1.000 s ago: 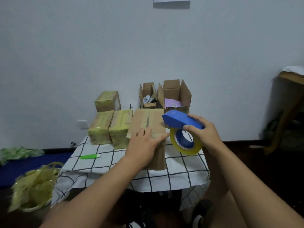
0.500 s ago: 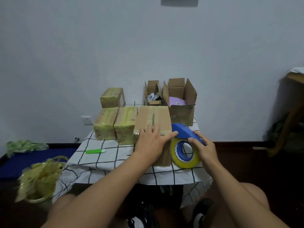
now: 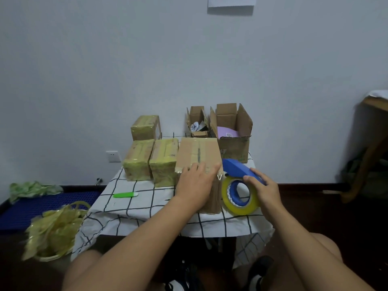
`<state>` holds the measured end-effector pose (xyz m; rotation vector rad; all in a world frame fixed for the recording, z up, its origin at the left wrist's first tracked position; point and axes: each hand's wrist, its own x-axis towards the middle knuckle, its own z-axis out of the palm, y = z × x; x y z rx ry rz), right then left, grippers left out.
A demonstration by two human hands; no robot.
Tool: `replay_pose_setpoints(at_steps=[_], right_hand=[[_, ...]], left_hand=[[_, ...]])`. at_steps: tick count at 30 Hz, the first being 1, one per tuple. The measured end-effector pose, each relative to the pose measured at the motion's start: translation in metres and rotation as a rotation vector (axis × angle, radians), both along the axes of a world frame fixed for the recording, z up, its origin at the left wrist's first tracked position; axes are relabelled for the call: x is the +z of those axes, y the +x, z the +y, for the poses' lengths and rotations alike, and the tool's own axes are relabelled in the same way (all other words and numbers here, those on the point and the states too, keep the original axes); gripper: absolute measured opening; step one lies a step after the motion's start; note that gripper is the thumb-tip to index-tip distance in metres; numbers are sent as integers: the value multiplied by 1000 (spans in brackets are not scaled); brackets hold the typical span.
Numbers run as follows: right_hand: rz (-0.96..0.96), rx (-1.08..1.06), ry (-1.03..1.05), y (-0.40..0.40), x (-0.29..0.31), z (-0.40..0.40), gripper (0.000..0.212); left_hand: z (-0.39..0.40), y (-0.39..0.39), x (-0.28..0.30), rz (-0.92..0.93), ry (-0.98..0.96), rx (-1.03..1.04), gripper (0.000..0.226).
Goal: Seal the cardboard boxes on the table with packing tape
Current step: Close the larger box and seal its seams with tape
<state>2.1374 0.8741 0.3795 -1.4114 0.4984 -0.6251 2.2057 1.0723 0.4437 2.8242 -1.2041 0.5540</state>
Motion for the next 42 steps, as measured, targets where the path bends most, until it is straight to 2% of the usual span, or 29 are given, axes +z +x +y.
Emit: replay_pose_setpoints(at_steps=[3, 5, 8, 10, 13, 18, 24, 30, 33, 35, 37, 40, 42], right_hand=[[-138, -33, 224, 3, 17, -14, 32], [-224, 24, 299, 5, 33, -24, 33], [-280, 162, 231, 9, 59, -25, 55], [-289, 188, 171, 14, 74, -17, 60], [-300, 168, 138, 21, 89, -9, 56], [-288, 149, 90, 24, 97, -6, 34], [-350, 81, 124, 29, 112, 0, 30], [-347, -36, 15, 40, 114, 9, 44], [-318, -42, -49, 43, 111, 13, 44], [-302, -37, -96, 44, 109, 17, 44], [-296, -39, -109, 45, 107, 17, 42], [-291, -56, -99, 46, 104, 15, 39], [-291, -61, -90, 48, 102, 13, 38]], left_hand=[[8, 13, -2, 40, -125, -43, 48], [14, 21, -2, 58, -152, -93, 40], [20, 22, -2, 69, -142, -145, 38], [23, 21, -2, 61, -134, -127, 41], [26, 20, -1, 45, -120, -77, 46], [26, 16, -3, 105, -42, -70, 59], [17, 7, -3, 66, 50, -64, 62], [15, 5, 0, 30, 153, -66, 66], [12, 5, -1, 33, 172, -70, 64], [15, 8, -4, 32, 127, -87, 65], [19, 13, -4, 92, -10, -77, 64], [17, 23, 2, 248, -266, -14, 49], [11, 28, 3, 273, -321, 28, 45]])
